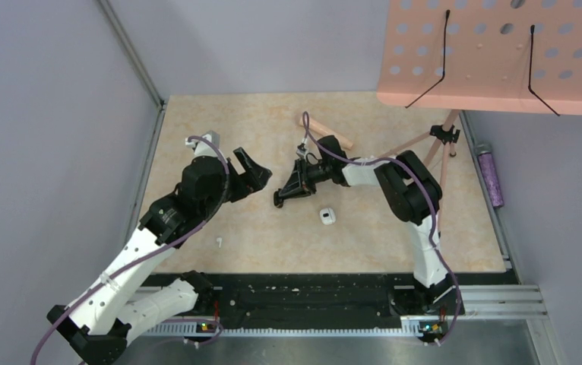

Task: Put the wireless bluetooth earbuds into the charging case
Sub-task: Close the charging case with the earbuds inside, then place the charging case with the earbuds at the center of the board.

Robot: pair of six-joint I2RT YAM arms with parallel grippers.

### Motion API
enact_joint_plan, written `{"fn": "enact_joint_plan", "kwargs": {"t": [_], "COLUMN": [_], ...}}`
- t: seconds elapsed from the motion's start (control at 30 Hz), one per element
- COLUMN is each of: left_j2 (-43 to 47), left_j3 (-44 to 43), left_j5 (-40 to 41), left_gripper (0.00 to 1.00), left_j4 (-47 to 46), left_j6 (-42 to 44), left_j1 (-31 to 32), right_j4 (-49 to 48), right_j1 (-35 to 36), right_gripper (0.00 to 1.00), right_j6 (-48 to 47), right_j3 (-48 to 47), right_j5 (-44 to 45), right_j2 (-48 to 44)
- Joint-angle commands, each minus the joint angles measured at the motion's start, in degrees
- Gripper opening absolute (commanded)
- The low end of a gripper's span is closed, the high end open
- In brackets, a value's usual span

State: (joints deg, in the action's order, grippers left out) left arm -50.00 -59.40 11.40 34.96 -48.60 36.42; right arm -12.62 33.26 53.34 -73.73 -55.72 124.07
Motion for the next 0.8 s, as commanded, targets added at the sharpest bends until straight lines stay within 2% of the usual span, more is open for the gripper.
{"fn": "enact_joint_plan", "kwargs": {"t": [0.0, 0.37, 0.57, 0.77], "left_j2": [0.18, 0.02, -0.54, -0.64], "left_j3": [0.91, 1.64, 1.94, 2.65], "left_j5": [-0.23, -0.92, -1.6, -1.09], "left_gripper": [0.89, 0.89, 0.89, 0.9], "left_j4": [-1.14, -2.03, -2.52, -2.18], "left_j6": [-1.62, -1.59, -1.48, -1.76], "left_j1": [-0.37, -0.38, -0.37, -0.38], "right_j4": [8.69, 14.78, 19.06, 19.45], "right_j1": [0.02, -2.17, -2.94, -6.18], "right_gripper": [0.0, 0.0, 0.0, 0.0], "right_j6": [-7.26, -11.98, -13.78, -10.8], "right_j3": [-2.33, 0.95, -0.49, -3.35], "right_j5": [3.51, 7.38, 13.25, 21.14], "right_j2": [0.61, -1.05, -2.04, -2.42]}}
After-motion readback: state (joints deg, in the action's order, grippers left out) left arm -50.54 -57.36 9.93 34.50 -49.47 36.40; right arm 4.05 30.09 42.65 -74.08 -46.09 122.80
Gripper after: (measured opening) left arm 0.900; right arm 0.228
